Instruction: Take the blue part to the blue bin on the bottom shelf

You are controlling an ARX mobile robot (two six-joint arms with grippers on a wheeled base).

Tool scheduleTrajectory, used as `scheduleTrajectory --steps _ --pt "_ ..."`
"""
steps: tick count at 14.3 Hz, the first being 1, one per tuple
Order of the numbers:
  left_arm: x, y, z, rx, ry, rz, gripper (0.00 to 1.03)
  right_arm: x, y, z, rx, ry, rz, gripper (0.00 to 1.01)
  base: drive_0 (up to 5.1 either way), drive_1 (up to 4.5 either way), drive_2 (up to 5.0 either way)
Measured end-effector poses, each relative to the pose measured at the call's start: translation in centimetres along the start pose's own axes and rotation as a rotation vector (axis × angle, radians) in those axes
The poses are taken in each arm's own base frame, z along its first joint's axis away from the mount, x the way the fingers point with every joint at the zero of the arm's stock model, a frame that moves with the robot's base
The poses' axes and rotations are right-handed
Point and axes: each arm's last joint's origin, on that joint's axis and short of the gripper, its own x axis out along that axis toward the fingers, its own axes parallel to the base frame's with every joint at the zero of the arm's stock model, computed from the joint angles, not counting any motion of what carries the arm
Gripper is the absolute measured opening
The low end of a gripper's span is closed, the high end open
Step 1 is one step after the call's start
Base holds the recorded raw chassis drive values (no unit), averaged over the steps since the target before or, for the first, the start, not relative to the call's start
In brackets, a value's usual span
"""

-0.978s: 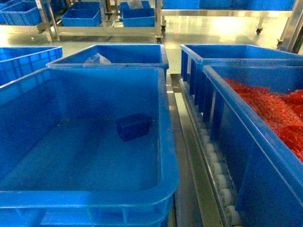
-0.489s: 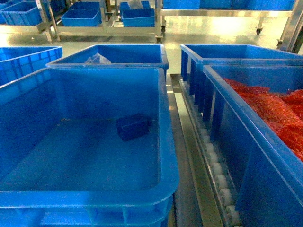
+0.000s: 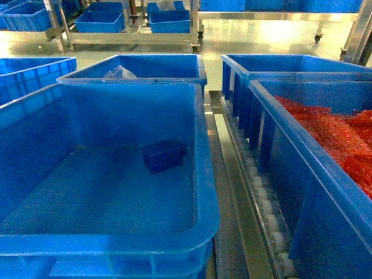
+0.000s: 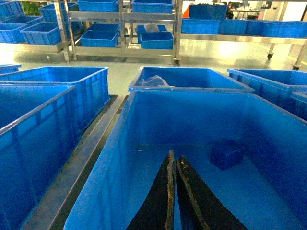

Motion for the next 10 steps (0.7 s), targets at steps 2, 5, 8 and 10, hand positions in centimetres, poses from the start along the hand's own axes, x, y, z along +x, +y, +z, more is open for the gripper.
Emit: scheduleTrajectory --steps 2,5,8,10 --pt "0.0 0.0 0.0 0.0 0.0 0.0 0.02 0.0 0.0 0.0 0.0 0.0 0.0 0.98 0.0 0.0 0.0" --pt "-1.3 0.0 -0.2 0.002 0.008 0.002 0.02 0.0 0.0 0.0 0.0 -0.003 0.001 0.98 0.0 0.0 0.0" --pt "-1.3 0.0 -0.4 0.004 0.014 0.0 0.02 0.0 0.0 0.0 0.0 0.0 0.0 0.98 0.0 0.0 0.0" --pt "-1.3 0.0 -0.3 0.004 0.013 0.0 0.17 0.0 0.0 0.0 0.0 0.0 0.0 0.98 0.0 0.0 0.0"
